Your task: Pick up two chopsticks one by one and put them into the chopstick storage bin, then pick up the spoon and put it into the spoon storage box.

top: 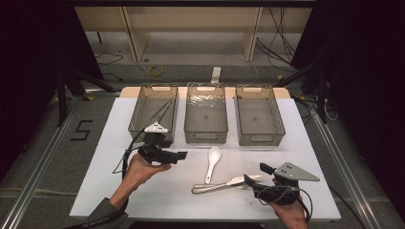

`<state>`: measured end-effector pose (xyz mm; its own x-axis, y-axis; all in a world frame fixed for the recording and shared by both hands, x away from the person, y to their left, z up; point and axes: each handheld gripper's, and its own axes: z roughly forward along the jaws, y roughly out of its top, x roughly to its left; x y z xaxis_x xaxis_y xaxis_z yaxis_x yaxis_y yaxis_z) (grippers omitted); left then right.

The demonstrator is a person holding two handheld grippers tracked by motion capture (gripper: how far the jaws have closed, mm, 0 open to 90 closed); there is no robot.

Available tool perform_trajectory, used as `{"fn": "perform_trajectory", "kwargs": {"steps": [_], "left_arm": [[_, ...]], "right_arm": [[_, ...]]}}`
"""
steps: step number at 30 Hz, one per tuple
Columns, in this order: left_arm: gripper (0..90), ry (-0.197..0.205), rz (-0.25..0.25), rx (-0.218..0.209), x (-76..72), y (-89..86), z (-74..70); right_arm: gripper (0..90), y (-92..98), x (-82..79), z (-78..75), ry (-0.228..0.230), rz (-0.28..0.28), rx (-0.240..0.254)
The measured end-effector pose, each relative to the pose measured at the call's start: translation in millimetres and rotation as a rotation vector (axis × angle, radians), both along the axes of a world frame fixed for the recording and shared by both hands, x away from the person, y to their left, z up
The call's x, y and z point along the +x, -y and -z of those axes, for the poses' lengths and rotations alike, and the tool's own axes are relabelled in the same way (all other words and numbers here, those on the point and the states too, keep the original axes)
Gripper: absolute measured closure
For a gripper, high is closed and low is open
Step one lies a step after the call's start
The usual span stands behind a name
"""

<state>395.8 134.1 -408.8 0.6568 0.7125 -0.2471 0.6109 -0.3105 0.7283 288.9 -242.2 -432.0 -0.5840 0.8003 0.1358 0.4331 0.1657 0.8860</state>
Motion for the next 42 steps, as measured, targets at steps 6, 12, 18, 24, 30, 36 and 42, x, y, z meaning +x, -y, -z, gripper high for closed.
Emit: {"fn": "perform_trajectory", "kwargs": {"steps": [6,12,18,24,30,36,42], "left_arm": [[17.7,-0.006,0.009,0.004,-2.4,5.0,3.4],[17.6,-0.045,0.027,-0.009,-4.4,12.3,5.3],[17.7,-0.075,0.032,0.000,-5.2,20.8,10.6],[18.2,-0.090,0.066,0.051,-10.3,39.3,19.0],[20.8,-0.104,0.106,0.084,-9.8,60.3,26.5],[26.8,-0.131,0.139,0.096,-2.4,79.7,36.4],[30.8,-0.145,0.153,0.163,4.0,95.9,49.6]], "right_arm": [[27.4,-0.9,-0.1,-0.4,-0.004,0.003,-0.001],[27.4,-0.3,0.8,-0.1,-0.003,0.000,0.001],[27.4,-1.8,1.8,0.7,-0.005,-0.010,-0.003],[27.4,-3.2,0.2,-0.1,0.000,-0.012,-0.011],[27.4,-3.1,-2.9,-0.4,-0.002,-0.010,-0.020],[27.4,-2.7,-2.5,0.2,-0.004,-0.005,-0.020],[27.4,-2.1,-2.2,0.4,-0.005,0.001,-0.015]]}}
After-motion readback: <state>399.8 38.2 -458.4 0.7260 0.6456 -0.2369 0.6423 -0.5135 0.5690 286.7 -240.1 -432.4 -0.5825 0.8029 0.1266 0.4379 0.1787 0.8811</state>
